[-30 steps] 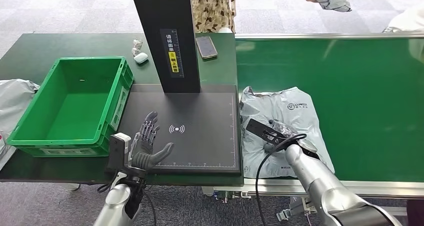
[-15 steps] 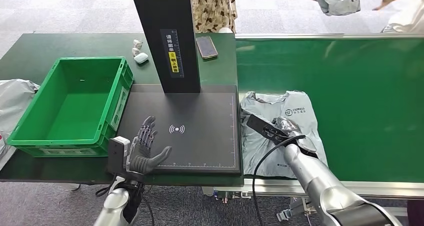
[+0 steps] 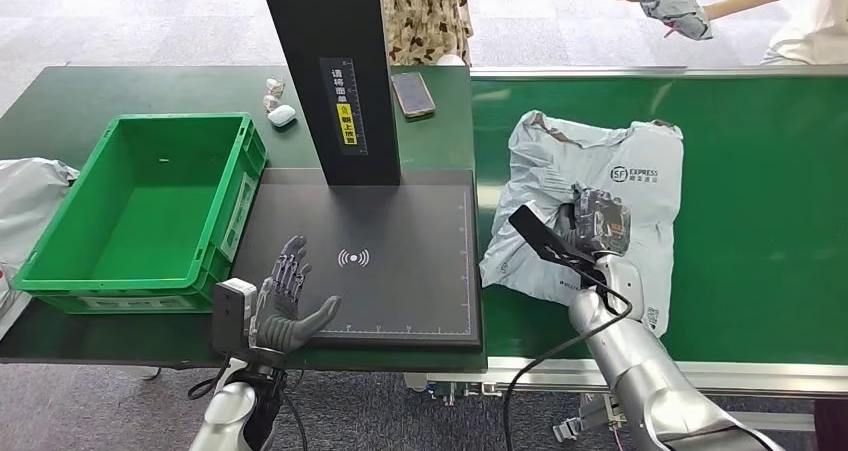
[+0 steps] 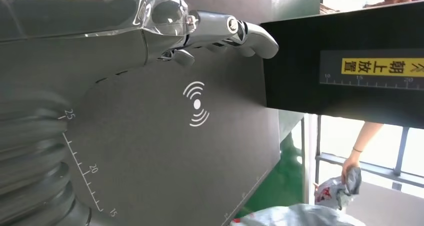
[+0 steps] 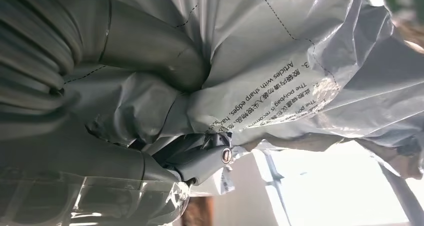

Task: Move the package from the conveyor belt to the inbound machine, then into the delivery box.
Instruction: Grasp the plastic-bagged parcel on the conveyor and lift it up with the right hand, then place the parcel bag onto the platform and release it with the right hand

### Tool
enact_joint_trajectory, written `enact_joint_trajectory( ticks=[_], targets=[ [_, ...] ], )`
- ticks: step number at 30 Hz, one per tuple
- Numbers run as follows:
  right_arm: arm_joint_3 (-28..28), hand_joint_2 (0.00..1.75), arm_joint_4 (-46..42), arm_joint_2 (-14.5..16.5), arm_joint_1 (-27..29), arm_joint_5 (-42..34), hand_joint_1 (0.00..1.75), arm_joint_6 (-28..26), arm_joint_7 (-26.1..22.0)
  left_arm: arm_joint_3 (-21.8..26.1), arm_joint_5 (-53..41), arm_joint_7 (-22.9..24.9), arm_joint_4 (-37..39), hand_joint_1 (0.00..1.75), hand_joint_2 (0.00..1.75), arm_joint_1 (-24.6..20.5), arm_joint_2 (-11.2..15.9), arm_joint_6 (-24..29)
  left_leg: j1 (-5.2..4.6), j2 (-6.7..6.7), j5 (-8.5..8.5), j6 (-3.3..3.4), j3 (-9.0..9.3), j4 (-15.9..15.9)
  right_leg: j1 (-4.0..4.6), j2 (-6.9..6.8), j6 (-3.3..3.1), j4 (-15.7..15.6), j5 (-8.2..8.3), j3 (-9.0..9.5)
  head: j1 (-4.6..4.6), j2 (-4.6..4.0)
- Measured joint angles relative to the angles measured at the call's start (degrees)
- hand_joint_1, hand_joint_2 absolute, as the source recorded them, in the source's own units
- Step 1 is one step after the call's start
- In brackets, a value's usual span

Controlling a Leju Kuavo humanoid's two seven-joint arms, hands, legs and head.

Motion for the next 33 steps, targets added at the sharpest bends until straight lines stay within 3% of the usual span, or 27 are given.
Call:
enact_joint_trajectory(
  ticks=[4,7,9,12,16,20,27,33],
  targets=[
    [-7.6,1.75,-11.8,2.8,5.4,-4.0,1.75,-1.2,-16.7,-0.1,0.0,-0.1,-0.1,0.0,1.75,-0.8,0.0,0.0,0.01,-0.01,-0.05,-0.01,0.0,0.0,0.01,-0.01,-0.05,0.0,-0.05,-0.02,-0.01,0.0],
    [-11.4,1.75,-19.3,4.9,8.5,-8.9,1.75,-1.3,-23.4,-0.5,0.3,-0.6,0.0,0.0,1.75,-1.5,-0.2,0.1,0.03,-0.08,-0.05,-0.01,0.0,0.0,0.02,-0.06,-0.05,0.0,-0.13,-0.01,-0.01,0.0],
    [-12.1,1.75,-23.9,5.6,10.4,-12.9,1.75,-1.1,-25.4,-0.7,0.5,-1.5,0.1,0.0,1.75,-1.9,-0.3,0.7,0.02,-0.09,-0.05,-0.01,-0.01,0.0,0.02,-0.07,-0.05,0.0,-0.15,0.0,0.01,0.0],
    [-10.4,1.75,-29.0,5.7,12.4,-14.4,1.75,-0.5,-24.6,-0.8,0.6,-3.2,0.3,0.0,1.75,-2.7,-0.6,3.0,-0.01,0.01,-0.09,-0.03,-0.01,0.0,0.0,0.02,-0.07,0.0,-0.12,-0.02,0.01,0.0],
    [-3.6,1.75,-31.9,4.9,13.1,-11.7,1.75,0.2,-22.4,-0.8,1.4,-4.7,0.3,0.0,1.75,-3.6,-1.2,5.9,0.0,0.08,-0.1,-0.06,0.01,0.0,0.0,0.09,-0.08,0.0,-0.08,-0.06,0.0,0.0],
    [3.4,1.75,-31.8,4.2,11.8,-10.3,1.75,5.6,-20.4,-0.8,2.4,-6.6,0.3,0.0,1.75,-4.1,-1.8,8.9,0.01,0.07,-0.08,-0.07,0.0,0.0,0.01,0.1,-0.1,0.0,-0.07,-0.06,-0.01,0.0],
    [14.1,1.75,-24.2,4.3,4.6,-8.4,1.75,12.7,-18.2,-0.8,2.9,-10.5,-0.4,0.0,1.75,-4.8,-2.9,16.3,0.03,0.05,-0.02,-0.05,-0.01,0.0,0.03,0.07,-0.11,0.0,-0.06,-0.05,0.0,0.0],
    [21.3,1.75,-13.9,5.8,-1.3,-5.6,1.75,17.2,-15.3,-0.4,1.2,-11.6,-4.6,0.0,1.75,-4.7,-4.2,26.1,0.03,0.01,-0.02,-0.05,-0.02,0.0,0.03,0.0,-0.1,0.0,-0.06,-0.03,0.01,0.0]
  ],
)
